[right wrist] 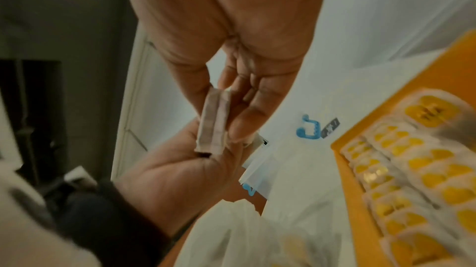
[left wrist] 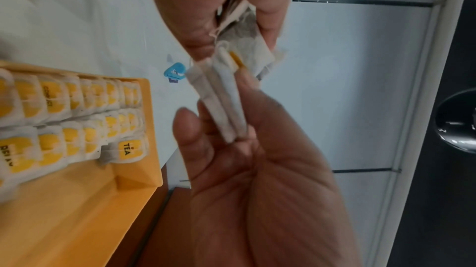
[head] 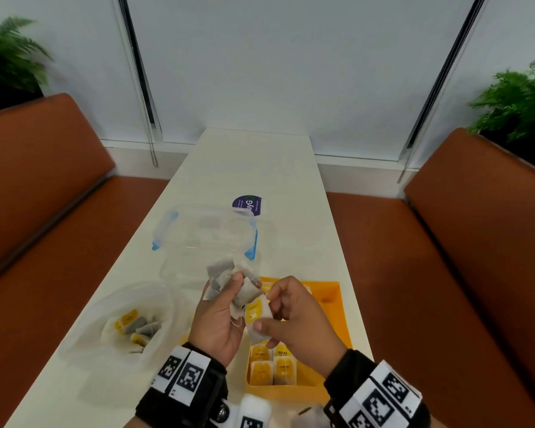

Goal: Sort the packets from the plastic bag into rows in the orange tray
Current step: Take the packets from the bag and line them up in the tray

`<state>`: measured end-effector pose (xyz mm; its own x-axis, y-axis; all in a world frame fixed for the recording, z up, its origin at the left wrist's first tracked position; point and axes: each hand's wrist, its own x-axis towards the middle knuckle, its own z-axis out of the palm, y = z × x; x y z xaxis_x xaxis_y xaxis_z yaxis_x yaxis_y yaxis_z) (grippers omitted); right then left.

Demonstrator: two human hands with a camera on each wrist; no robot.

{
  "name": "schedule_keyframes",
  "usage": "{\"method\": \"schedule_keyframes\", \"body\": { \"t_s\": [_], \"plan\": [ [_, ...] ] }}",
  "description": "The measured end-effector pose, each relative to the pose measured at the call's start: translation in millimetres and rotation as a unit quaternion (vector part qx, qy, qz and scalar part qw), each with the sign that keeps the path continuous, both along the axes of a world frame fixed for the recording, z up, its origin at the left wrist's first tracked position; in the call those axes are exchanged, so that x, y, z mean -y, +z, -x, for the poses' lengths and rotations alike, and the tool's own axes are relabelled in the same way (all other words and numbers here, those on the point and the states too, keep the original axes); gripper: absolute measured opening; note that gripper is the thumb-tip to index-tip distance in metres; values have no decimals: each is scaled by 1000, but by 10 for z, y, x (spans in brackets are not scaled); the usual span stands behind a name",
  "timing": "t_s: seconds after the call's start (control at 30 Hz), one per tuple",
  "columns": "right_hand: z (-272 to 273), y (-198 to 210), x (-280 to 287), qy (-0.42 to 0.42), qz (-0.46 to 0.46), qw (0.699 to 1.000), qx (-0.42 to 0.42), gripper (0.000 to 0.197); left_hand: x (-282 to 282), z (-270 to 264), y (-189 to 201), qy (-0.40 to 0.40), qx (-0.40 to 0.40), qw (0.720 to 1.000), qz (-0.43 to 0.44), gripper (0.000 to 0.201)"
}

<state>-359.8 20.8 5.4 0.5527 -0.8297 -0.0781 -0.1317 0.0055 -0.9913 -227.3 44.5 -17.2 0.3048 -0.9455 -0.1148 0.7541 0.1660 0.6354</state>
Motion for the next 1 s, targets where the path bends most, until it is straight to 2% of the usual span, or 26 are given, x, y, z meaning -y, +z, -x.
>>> {"method": "schedule_keyframes", "body": {
  "t_s": [0.07, 0.17, 0.23, 0.3, 0.4, 0.43, 0.5, 0.6, 0.7, 0.83, 0.93, 1.0],
  "plan": [
    [30, 20, 17, 28, -47, 998, 10, 40, -14, -31, 6, -7, 4, 1000, -2, 26],
    [64, 30, 18, 60, -60, 996, 3, 47, -8, -73, -30, -6, -7, 1000, -22, 72],
    [92, 24, 10, 71, -51, 996, 0, 49, -3, -79, -52, -8, -16, 999, -27, 84],
    [127, 25, 2, 72, -43, 997, 2, 47, -10, -80, -51, -7, -25, 999, -25, 73],
    [229, 64, 64, 31, -24, 999, -23, 38, -38, -94, -21, 0, -30, 999, -26, 16],
    [284, 85, 110, 10, -8, 999, -47, 37, -51, -96, -3, 3, -31, 999, -30, 7],
    [402, 116, 257, -30, 64, 990, -122, 34, -67, -107, 3, 1, -32, 999, -40, 13],
    [548, 152, 523, -60, 136, 962, -231, 18, -78, -111, -28, -2, -26, 998, -56, 13],
    [574, 75, 774, -62, 190, 920, -338, 16, -79, -68, -67, -14, -22, 997, -66, 15],
    [484, -147, 1005, -26, 162, 878, -449, 32, -68, 1, -118, -37, -27, 996, -77, 25],
    [346, -308, 1104, 36, 174, 832, -526, 27, -52, 25, -165, -42, -23, 994, -95, 20],
    [245, -398, 1146, 60, 166, 814, -553, 24, -47, 45, -194, -39, -26, 994, -103, 14]
  ]
}}
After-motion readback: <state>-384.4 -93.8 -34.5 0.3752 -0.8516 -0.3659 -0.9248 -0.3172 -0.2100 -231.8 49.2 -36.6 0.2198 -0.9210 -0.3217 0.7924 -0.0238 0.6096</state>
